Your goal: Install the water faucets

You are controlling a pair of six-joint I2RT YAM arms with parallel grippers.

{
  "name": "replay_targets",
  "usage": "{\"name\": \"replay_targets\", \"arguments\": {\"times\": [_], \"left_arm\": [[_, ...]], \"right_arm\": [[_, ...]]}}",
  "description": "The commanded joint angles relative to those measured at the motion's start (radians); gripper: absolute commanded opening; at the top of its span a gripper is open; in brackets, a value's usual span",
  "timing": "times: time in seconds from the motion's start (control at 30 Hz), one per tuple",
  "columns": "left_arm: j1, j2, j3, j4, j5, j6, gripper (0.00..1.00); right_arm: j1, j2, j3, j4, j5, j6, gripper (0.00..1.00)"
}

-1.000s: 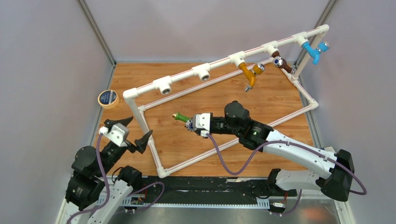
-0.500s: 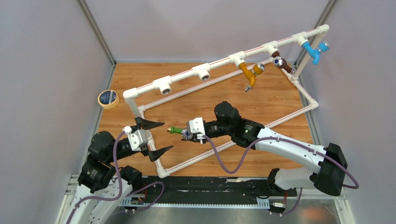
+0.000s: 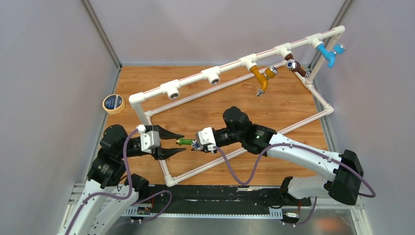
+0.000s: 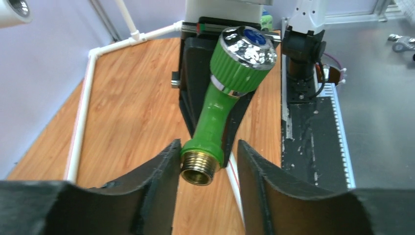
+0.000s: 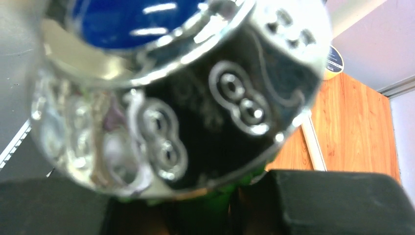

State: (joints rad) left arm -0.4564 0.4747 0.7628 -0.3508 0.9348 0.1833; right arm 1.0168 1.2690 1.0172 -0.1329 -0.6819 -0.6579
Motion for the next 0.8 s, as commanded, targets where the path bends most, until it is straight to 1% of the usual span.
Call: {"name": "replay_targets", "arguments": {"times": [0.0, 0.07, 0.13, 0.17, 0.2, 0.23, 0.27, 0.3, 0.33, 0.37, 0.4, 0.43, 0.47, 0.53, 0.63, 0.77], "left_arm": [[-0.002, 0.021, 0.041, 0.052, 0.087, 0.008, 0.47], [-0.001, 0.027, 0.043, 0.053, 0.098, 0.007, 0.31], [-0.001, 0.028, 0.043, 0.053, 0.107, 0.007, 0.00], [-0.001, 0.027, 0.040, 0.056, 0.098, 0.001, 0.00], [-0.002, 0.021, 0.033, 0.064, 0.069, -0.020, 0.00], [-0.001, 0.018, 0.023, 0.082, 0.049, -0.034, 0.00], [-0.001, 0.006, 0.015, 0.098, -0.017, -0.079, 0.00], [-0.002, -0.005, -0.006, 0.128, -0.049, -0.100, 0.00], [-0.002, -0.024, -0.017, 0.147, -0.126, -0.154, 0.00], [-0.002, -0.034, -0.043, 0.186, -0.155, -0.175, 0.00], [-0.002, -0.056, -0.055, 0.205, -0.213, -0.233, 0.00], [-0.002, -0.065, -0.081, 0.248, -0.240, -0.260, 0.00], [-0.002, -0.083, -0.091, 0.265, -0.284, -0.309, 0.00], [-0.002, -0.106, -0.125, 0.308, -0.332, -0.372, 0.00], [-0.001, -0.133, -0.163, 0.345, -0.344, -0.429, 0.00], [-0.002, -0.154, -0.191, 0.394, -0.335, -0.505, 0.00]], "right_arm": [[-0.004, 0.003, 0.046, -0.004, -0.048, -0.037, 0.00], [-0.004, 0.003, 0.044, -0.004, -0.051, -0.039, 0.00], [-0.004, -0.002, 0.044, -0.004, -0.054, -0.036, 0.00], [-0.006, -0.005, 0.044, -0.002, -0.054, -0.034, 0.00], [-0.010, -0.008, 0.046, -0.002, -0.053, -0.028, 0.03], [-0.015, -0.011, 0.046, 0.001, -0.053, -0.022, 0.14], [-0.021, -0.016, 0.046, 0.006, -0.051, -0.011, 0.24], [-0.027, -0.022, 0.041, 0.013, -0.056, -0.003, 0.28], [-0.035, -0.029, 0.034, 0.027, -0.057, 0.010, 0.38], [-0.044, -0.039, 0.021, 0.053, -0.056, 0.027, 0.46], [-0.049, -0.051, 0.006, 0.076, -0.056, 0.040, 0.48], [-0.049, -0.066, -0.014, 0.111, -0.051, 0.052, 0.52], [-0.052, -0.080, -0.038, 0.168, -0.042, 0.075, 0.55], [-0.053, -0.117, -0.083, 0.255, -0.016, 0.104, 0.57], [-0.055, -0.155, -0.144, 0.386, 0.024, 0.145, 0.58], [-0.055, -0.165, -0.183, 0.498, 0.047, 0.184, 0.57]]}}
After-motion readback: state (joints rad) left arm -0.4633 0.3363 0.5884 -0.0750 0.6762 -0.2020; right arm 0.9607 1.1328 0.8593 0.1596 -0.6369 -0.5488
